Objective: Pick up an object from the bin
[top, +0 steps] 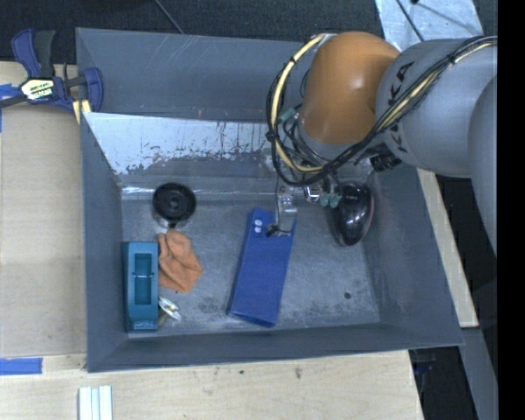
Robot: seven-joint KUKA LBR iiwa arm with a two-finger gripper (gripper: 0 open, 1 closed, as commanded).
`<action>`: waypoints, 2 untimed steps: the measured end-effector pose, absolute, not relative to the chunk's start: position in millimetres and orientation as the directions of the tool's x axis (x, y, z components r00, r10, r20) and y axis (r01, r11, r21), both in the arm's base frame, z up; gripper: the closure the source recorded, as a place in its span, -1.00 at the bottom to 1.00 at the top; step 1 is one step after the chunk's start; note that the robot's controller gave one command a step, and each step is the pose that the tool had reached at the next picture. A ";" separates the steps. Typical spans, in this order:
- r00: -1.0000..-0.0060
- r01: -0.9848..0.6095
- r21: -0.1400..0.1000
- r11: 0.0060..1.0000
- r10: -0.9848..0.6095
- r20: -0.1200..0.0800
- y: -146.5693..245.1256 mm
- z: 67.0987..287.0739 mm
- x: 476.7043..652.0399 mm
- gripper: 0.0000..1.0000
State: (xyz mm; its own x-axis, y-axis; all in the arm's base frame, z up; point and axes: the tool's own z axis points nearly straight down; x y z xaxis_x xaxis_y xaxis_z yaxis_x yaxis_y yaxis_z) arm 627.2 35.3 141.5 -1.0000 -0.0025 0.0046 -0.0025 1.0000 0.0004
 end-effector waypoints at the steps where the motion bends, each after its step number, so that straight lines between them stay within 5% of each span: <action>1: -1.000 -0.002 0.001 1.000 -0.002 -0.003 35.1 146.7 628.8 -1.00; 2: -0.987 -0.162 -0.001 0.987 -0.162 -0.008 30.2 123.8 608.5 -1.00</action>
Offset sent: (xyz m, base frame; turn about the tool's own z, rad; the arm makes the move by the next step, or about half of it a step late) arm -0.0444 -0.0133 -0.0476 -0.3253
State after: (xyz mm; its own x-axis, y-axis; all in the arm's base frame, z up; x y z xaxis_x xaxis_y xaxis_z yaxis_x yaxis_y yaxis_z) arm 608.5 30.2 123.8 -0.9868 -0.1616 -0.0082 -0.1616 0.9869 -0.0006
